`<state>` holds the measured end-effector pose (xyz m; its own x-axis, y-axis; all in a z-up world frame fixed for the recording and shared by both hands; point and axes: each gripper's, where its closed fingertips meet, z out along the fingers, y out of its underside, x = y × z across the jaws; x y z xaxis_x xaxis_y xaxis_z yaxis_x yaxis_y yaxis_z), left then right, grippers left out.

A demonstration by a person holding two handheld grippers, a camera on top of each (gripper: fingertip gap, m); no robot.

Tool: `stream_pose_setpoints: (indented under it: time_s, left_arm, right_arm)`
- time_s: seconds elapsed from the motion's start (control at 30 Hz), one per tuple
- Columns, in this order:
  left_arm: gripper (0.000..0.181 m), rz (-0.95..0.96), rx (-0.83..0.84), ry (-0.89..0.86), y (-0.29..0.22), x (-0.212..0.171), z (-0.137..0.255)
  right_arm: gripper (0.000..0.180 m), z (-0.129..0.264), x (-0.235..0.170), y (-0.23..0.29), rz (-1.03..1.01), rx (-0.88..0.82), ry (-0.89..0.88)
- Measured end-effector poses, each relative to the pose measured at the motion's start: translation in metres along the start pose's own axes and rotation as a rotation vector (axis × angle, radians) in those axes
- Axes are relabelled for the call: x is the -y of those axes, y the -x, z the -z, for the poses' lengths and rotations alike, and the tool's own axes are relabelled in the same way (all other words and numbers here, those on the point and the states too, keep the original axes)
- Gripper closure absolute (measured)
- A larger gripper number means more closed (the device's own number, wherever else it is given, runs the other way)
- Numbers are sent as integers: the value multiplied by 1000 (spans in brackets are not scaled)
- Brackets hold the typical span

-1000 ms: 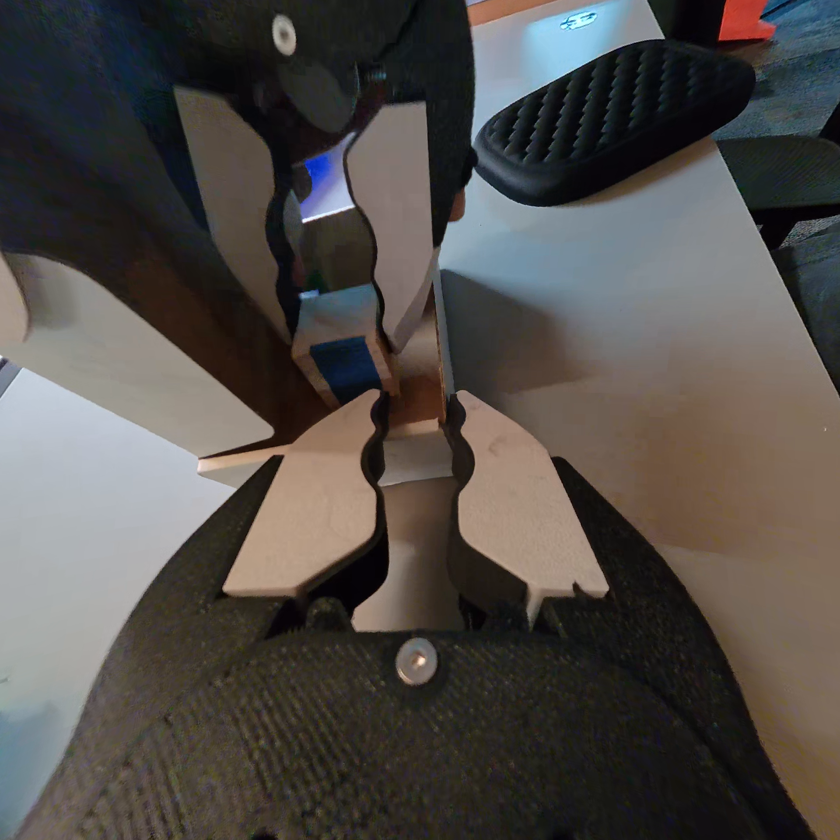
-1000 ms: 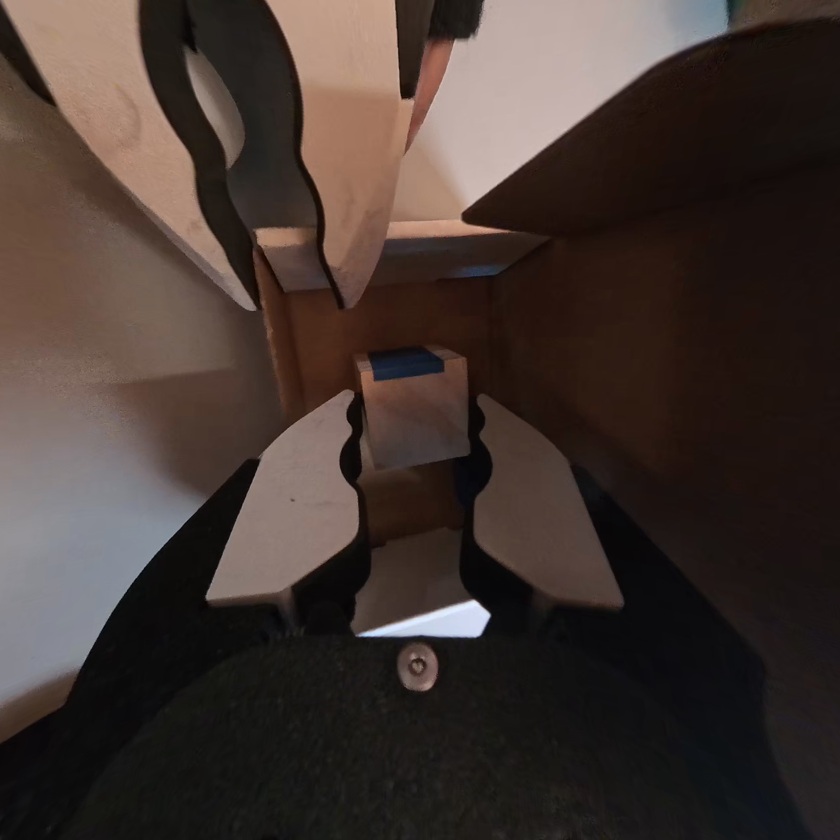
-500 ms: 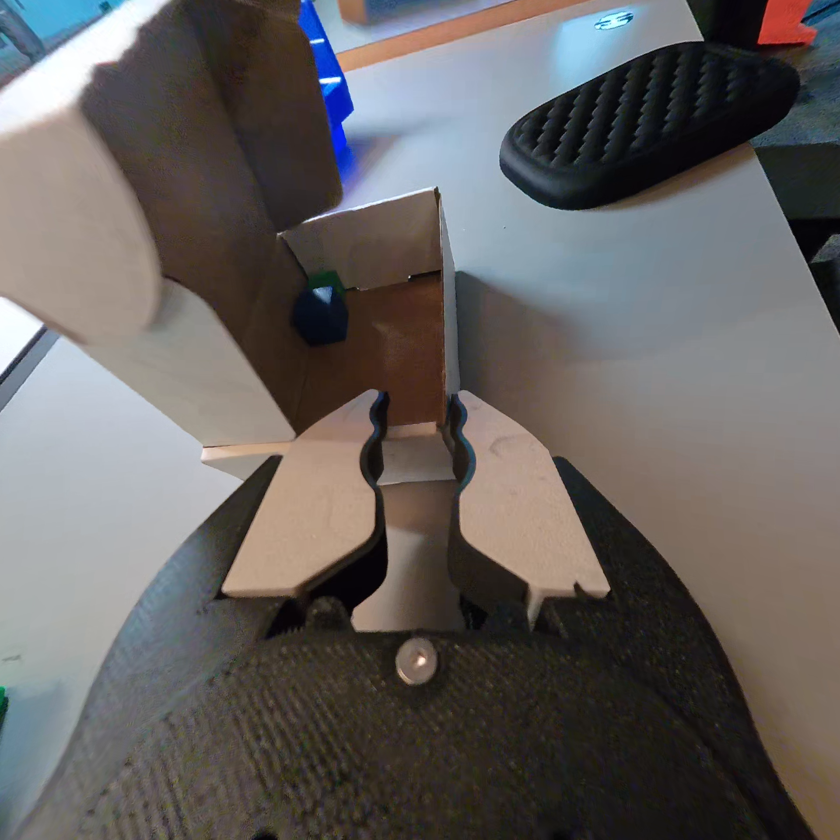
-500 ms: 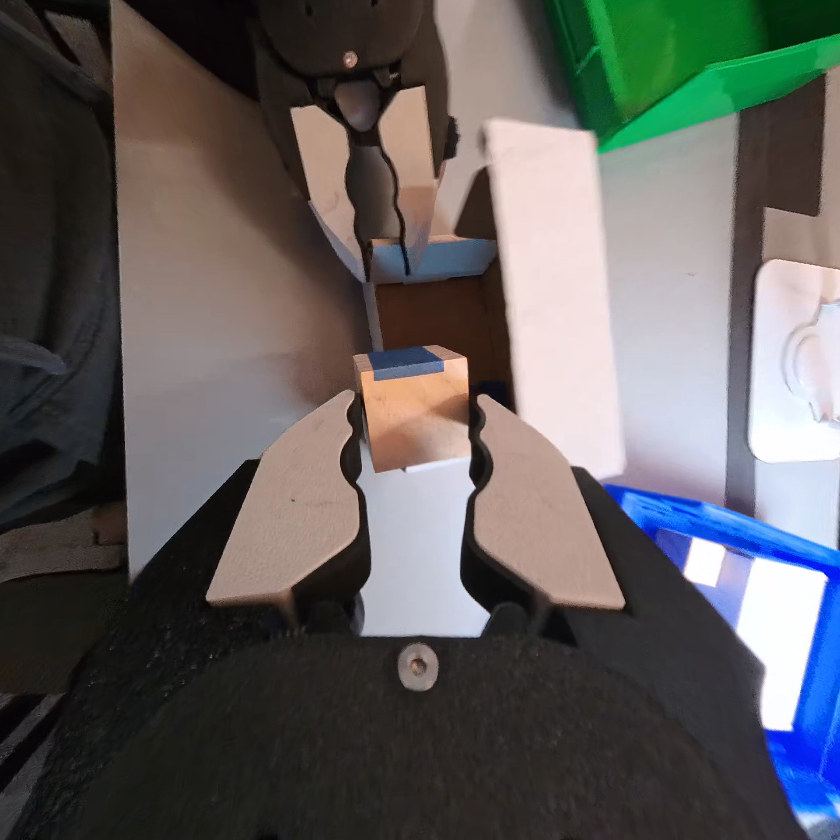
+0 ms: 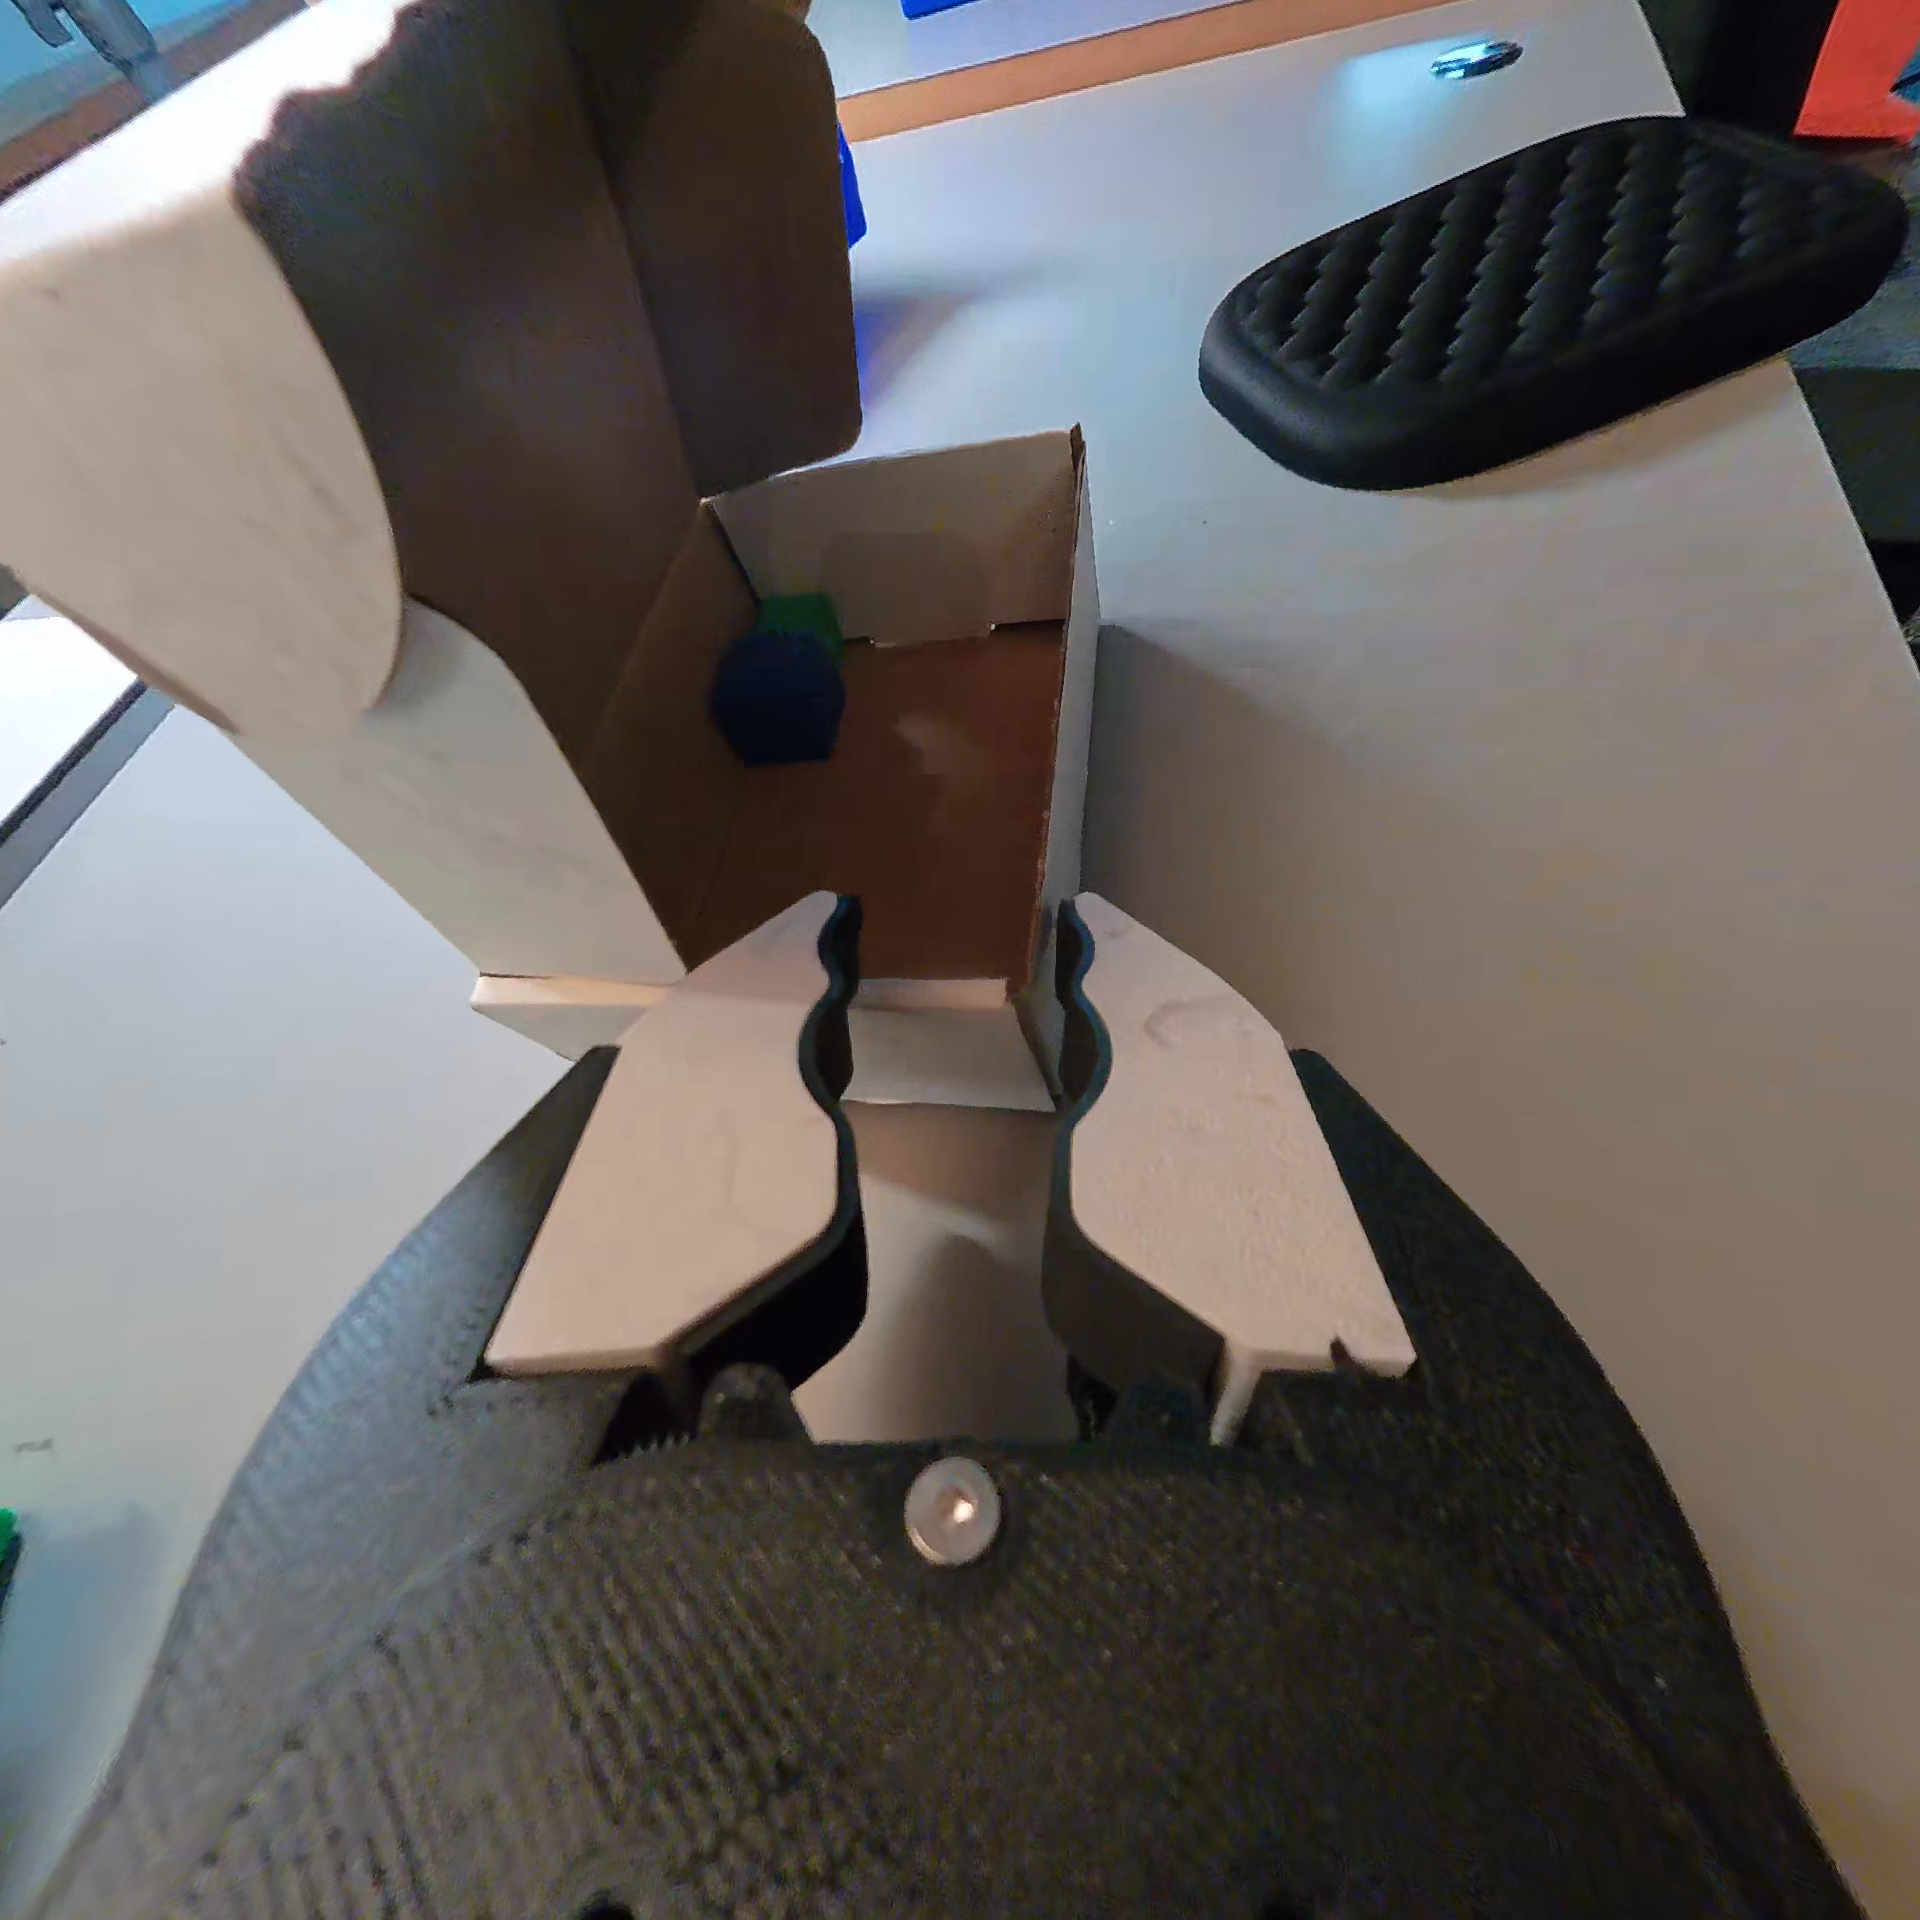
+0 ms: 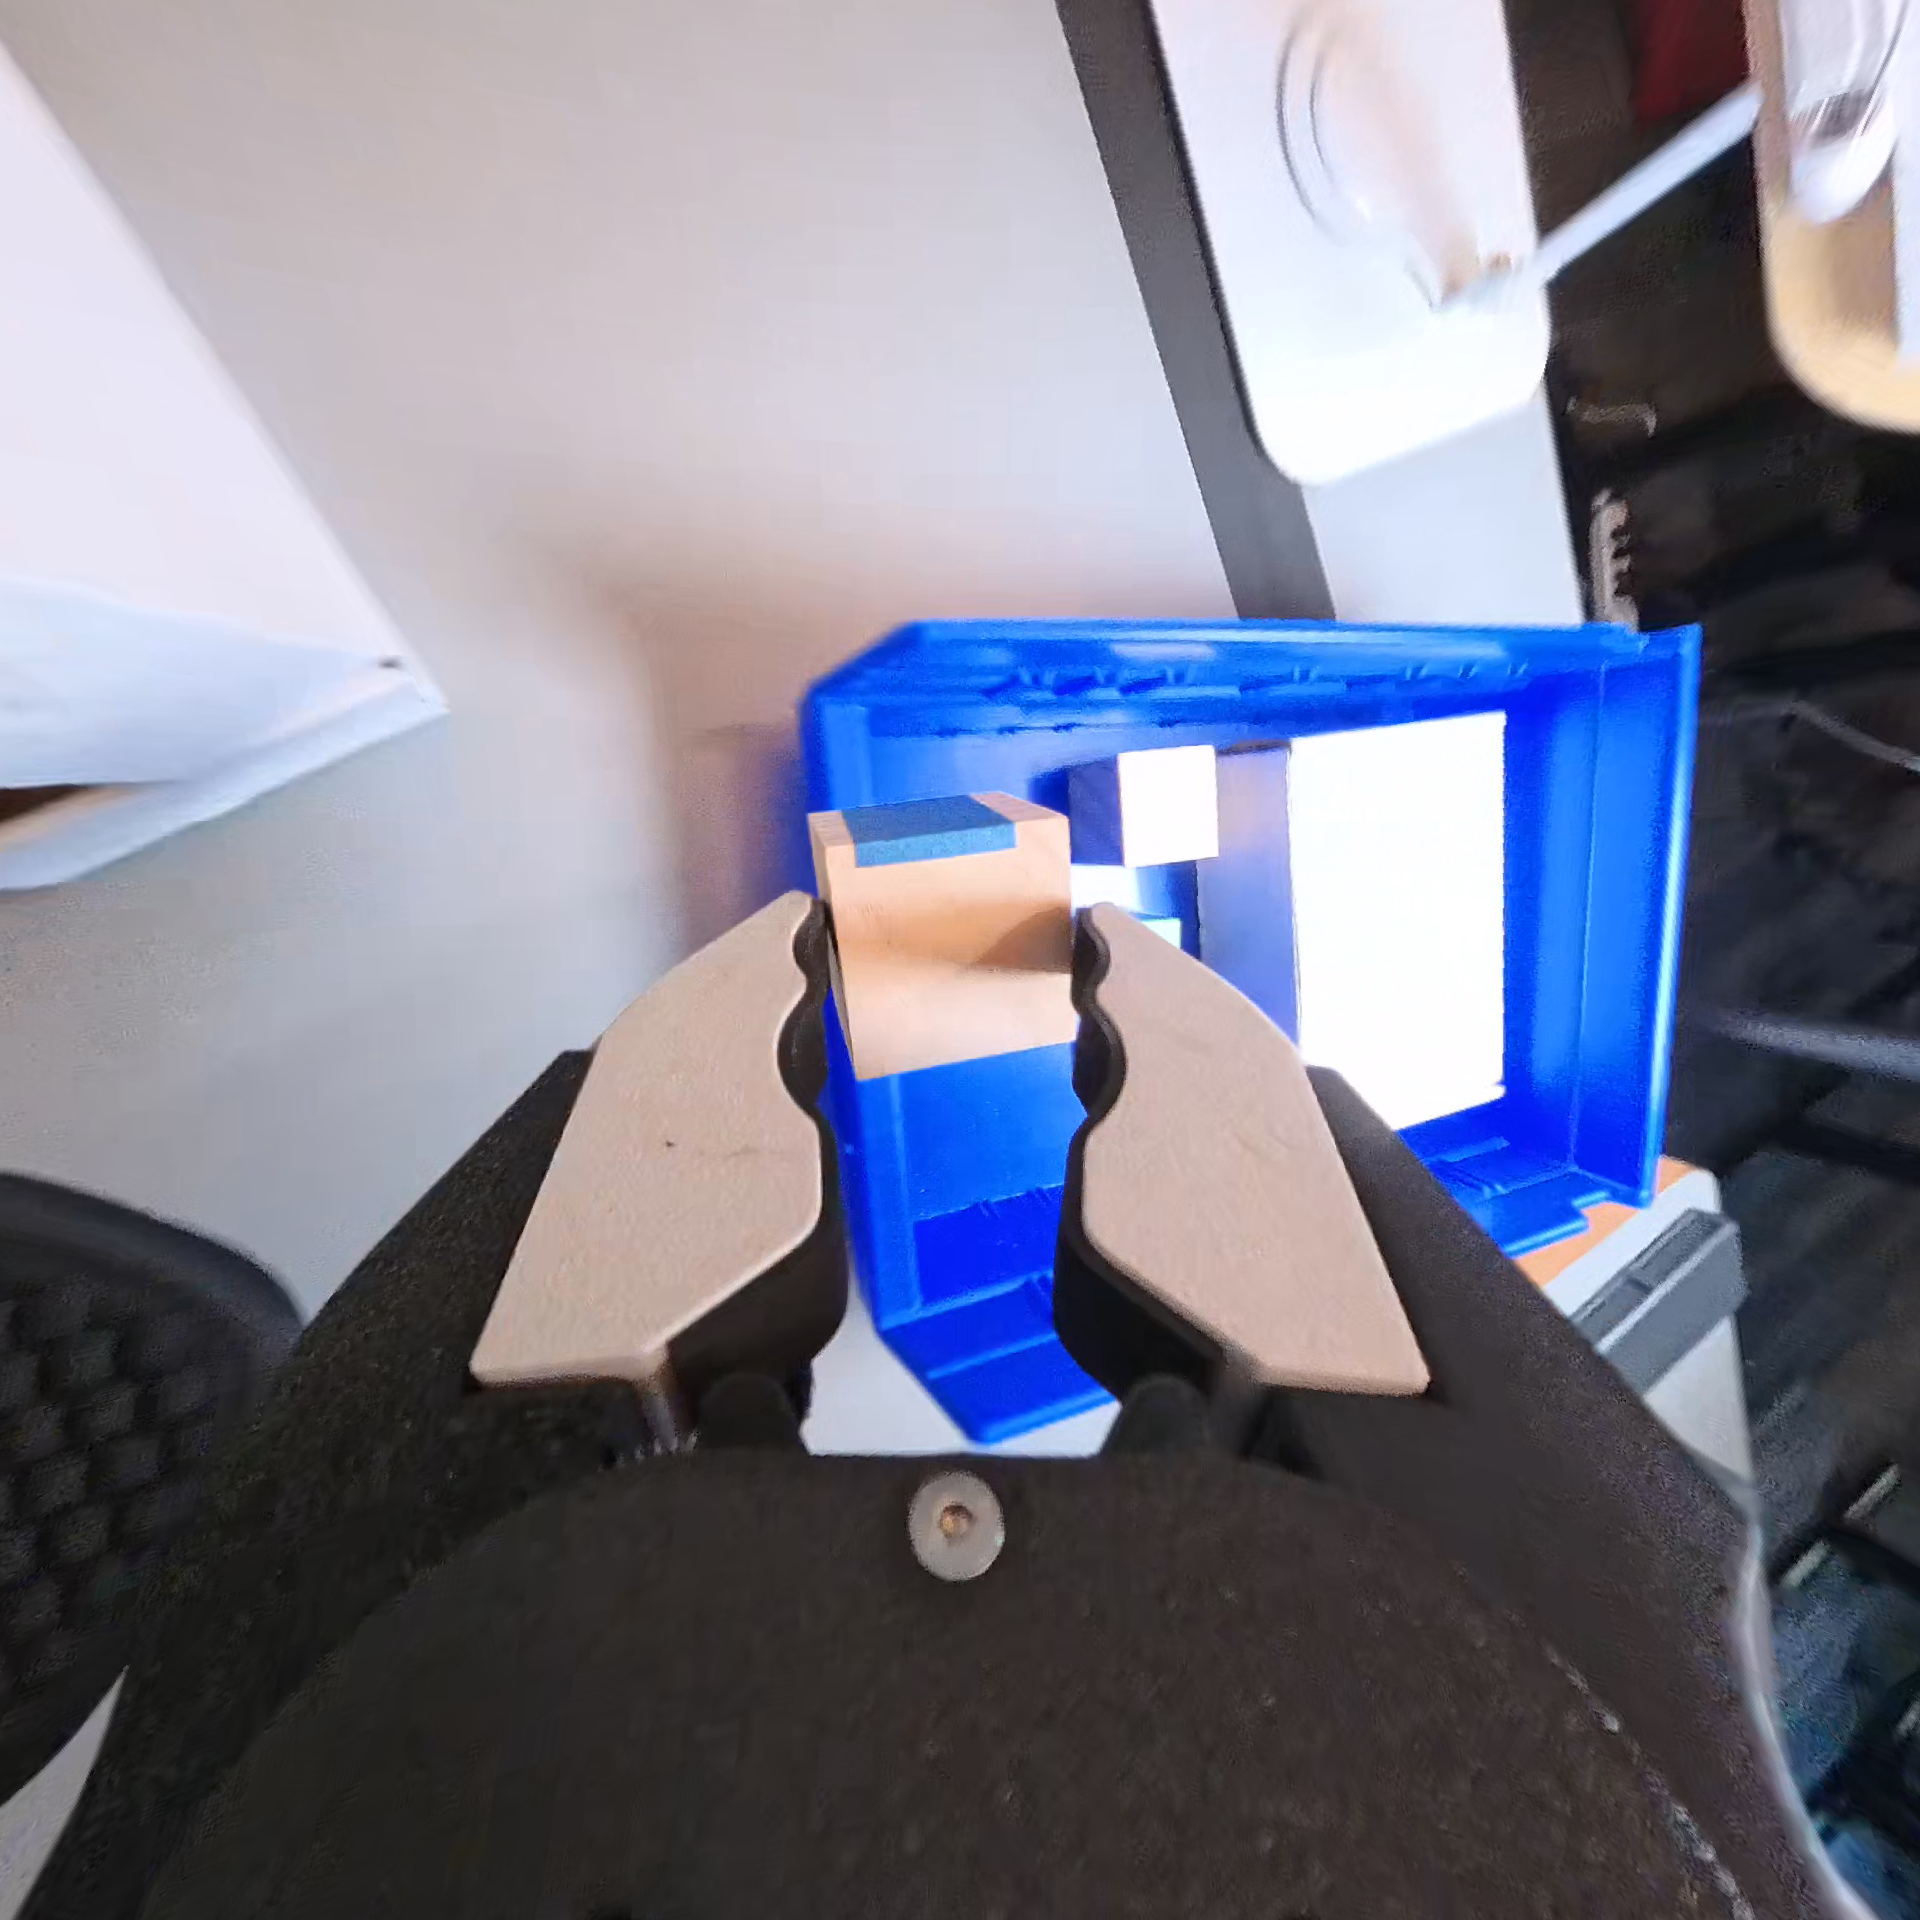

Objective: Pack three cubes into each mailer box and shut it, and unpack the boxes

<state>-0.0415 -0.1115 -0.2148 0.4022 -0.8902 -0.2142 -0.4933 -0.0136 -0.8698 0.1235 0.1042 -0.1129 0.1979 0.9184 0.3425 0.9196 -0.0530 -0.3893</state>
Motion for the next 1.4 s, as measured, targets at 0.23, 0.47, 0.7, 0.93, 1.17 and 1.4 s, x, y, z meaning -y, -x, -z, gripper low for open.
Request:
stream_pose_setpoints:
  time_s: [0.23, 0.47, 0.7, 0.93, 1.17, 1.4]
  left_arm:
    - [144, 19, 2, -30, 3, 4, 3]
    - [144, 17, -2, -31, 3, 3, 3]
    - [147, 13, -6, -20, 3, 1, 3]
    - [150, 13, -11, -5, 2, -1, 1]
    - [154, -12, -18, 1, 1, -2, 1]
    - [154, -23, -14, 4, 1, -3, 2]
  right_arm:
    - [134, -88, -37, -31, -94, 63, 116]
    - [134, -126, -42, -28, -108, 129, 112]
    - [118, -75, 17, -7, -117, 93, -195]
    - [122, 63, 96, 113, 147, 223, -601]
    - [142, 28, 80, 167, 457, -26, -389]
    - [175, 13, 109, 95, 375, -62, -376]
